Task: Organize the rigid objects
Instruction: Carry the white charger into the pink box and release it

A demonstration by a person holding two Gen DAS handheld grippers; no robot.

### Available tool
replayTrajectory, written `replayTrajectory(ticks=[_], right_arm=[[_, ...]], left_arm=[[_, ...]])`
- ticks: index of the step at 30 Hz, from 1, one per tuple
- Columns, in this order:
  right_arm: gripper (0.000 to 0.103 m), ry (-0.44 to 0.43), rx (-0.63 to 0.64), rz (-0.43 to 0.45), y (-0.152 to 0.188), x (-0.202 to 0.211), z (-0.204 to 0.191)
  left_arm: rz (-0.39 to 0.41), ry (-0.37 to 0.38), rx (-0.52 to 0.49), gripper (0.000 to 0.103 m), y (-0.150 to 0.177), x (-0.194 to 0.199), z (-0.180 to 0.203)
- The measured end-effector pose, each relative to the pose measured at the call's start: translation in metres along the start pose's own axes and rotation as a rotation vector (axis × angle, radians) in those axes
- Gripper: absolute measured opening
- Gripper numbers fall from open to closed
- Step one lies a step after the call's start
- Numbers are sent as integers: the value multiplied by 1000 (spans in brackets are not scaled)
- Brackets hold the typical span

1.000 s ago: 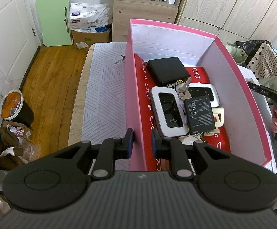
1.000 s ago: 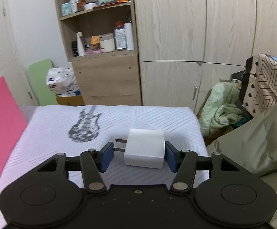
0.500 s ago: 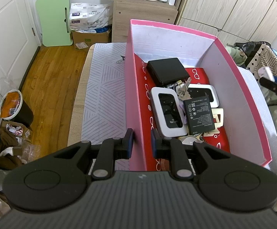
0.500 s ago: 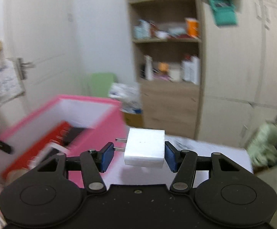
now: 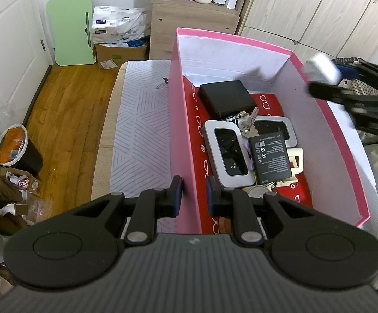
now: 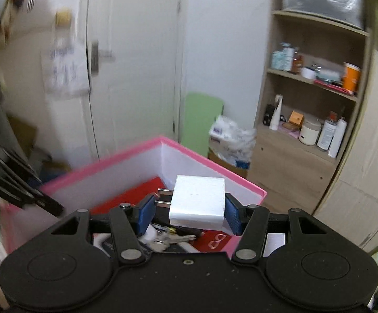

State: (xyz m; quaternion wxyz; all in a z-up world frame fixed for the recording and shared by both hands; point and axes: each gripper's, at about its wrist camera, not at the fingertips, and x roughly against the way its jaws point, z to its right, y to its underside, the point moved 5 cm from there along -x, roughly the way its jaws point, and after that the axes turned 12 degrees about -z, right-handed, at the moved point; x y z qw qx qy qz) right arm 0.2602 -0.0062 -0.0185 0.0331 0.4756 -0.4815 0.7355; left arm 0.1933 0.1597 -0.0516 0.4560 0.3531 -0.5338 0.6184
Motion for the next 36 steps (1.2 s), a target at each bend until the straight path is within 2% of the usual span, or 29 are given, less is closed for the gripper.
replayTrajectory(ticks=[4,6,9,13,18,23,27,31,36], right_arm=[[61,141,168,-165,-10,-46,-7],[61,180,239,-233,-11,-65,-8],[61,189,286,-326,-10,-89,-8],[61,177,316,-378,-5,-101,-10],[66,227,309,-332,-7,-88,-17],[68,211,182,-210,-7,-44,-9],[68,137,18,-127,-3,-6,3],[69,6,-139,-57,5,27,9],[69,-118,-263,-7,10,47,11]], left_arm=[[4,11,6,17,0,0,-2],[5,18,8,17,0,0,-3],[6,23,6,17,1,0,-3],[5,25,3,17,1,0,-4],[7,21,1,17,1,0,-4],[12,15,6,17,2,0,-2],[19,5,10,17,2,2,-1],[35,-11,7,17,5,8,2],[66,-34,-4,17,10,24,9]])
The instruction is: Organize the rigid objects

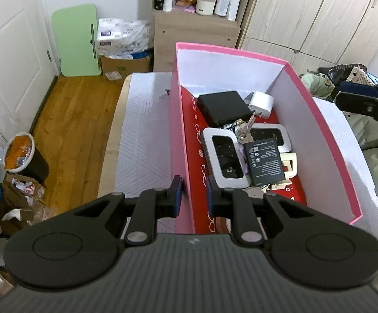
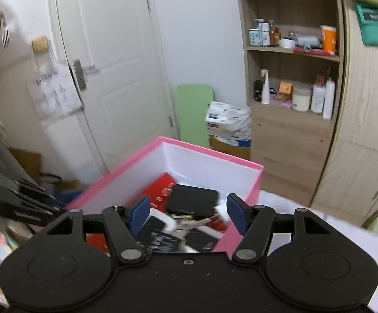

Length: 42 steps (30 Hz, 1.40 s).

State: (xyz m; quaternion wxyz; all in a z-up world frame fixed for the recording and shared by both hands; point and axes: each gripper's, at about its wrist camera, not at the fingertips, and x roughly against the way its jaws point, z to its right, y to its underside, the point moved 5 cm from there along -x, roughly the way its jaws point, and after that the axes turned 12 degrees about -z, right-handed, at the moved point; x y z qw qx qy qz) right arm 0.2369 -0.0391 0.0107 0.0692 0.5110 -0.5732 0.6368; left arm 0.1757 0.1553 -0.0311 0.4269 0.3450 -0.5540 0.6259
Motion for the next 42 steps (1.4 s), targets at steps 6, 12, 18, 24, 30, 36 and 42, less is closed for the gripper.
replayTrajectory(ticks=[6,12,18,24,30,36,42], right_arm=[[70,-4,-31,37,5,15,-10],[74,-21,-80,53,15,37,-21],[80,-7,-88,90,26,63,-31],[84,32,-99,114,41,86,-36],[96,137,-156,114,59,101,-33],[100,236,-258,104,81,114,-29],[100,219,-290,101,103,126,-36]], left_arm=[[56,-24,-27,17,9,30,13],[92,3,-54,30,19,54,34],[122,23,-76,46,31,68,59],[154,28,-69,65,42,70,82],[201,-106,-43,90,50,64,100],[158,-197,6,94,61,54,101],[131,-170,12,94,79,51,113]])
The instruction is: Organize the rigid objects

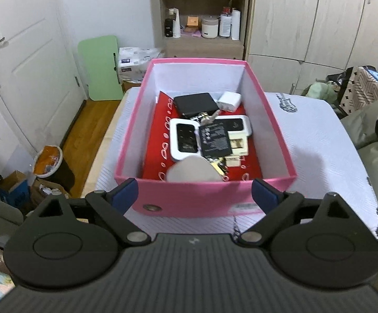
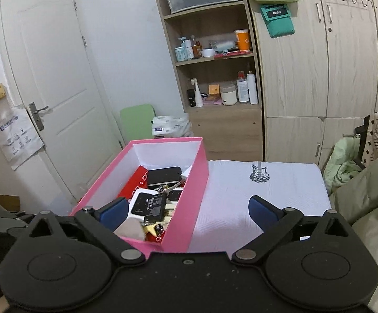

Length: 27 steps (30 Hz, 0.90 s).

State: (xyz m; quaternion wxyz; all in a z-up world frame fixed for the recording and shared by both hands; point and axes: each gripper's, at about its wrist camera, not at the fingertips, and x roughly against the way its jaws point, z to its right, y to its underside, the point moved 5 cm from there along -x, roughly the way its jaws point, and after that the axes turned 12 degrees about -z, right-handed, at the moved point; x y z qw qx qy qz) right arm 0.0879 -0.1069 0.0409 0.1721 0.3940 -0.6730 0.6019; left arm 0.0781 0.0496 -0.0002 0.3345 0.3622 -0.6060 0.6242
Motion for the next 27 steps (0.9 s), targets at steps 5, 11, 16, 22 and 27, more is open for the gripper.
replayTrajectory(ticks=[5,11,16,22,27], right_arm=[[100,49,43,19,16,13,-9],[100,96,36,-5,26,16,-4],[100,152,-6,-12,32,15,10],[100,166,-34,-24,38,11,20],[100,169,-43,-40,41,3,20]], left_arm=[[19,10,-14,95,9,9,12],[39,26,-26,96,17,20,24],[32,35,-26,96,19,20,30],[38,27,-14,98,22,19,33],[48,34,-21,102,25,21,35]])
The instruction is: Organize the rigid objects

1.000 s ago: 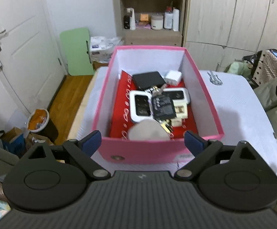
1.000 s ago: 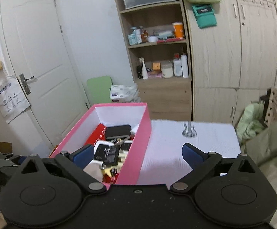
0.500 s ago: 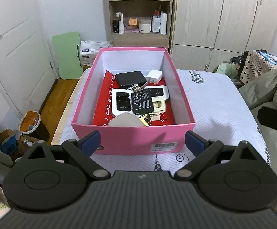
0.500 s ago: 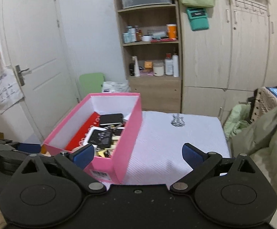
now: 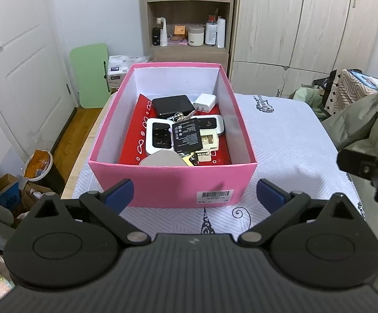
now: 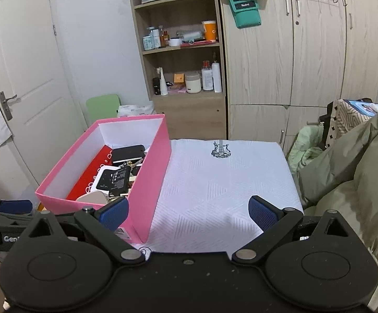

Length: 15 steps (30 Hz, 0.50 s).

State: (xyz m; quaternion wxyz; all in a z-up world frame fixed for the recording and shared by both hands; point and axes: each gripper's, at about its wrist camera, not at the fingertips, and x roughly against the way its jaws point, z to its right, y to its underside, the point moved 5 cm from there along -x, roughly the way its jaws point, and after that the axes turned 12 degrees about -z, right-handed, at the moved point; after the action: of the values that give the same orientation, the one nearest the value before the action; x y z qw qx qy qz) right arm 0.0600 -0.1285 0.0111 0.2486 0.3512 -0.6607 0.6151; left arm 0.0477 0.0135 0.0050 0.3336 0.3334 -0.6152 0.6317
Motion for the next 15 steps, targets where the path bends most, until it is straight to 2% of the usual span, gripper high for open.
replayTrajectory(ticks=[15], right_arm=[[100,30,22,3,3,3,-5]], left_arm=[[1,-2,7,103,1,-3,-3]])
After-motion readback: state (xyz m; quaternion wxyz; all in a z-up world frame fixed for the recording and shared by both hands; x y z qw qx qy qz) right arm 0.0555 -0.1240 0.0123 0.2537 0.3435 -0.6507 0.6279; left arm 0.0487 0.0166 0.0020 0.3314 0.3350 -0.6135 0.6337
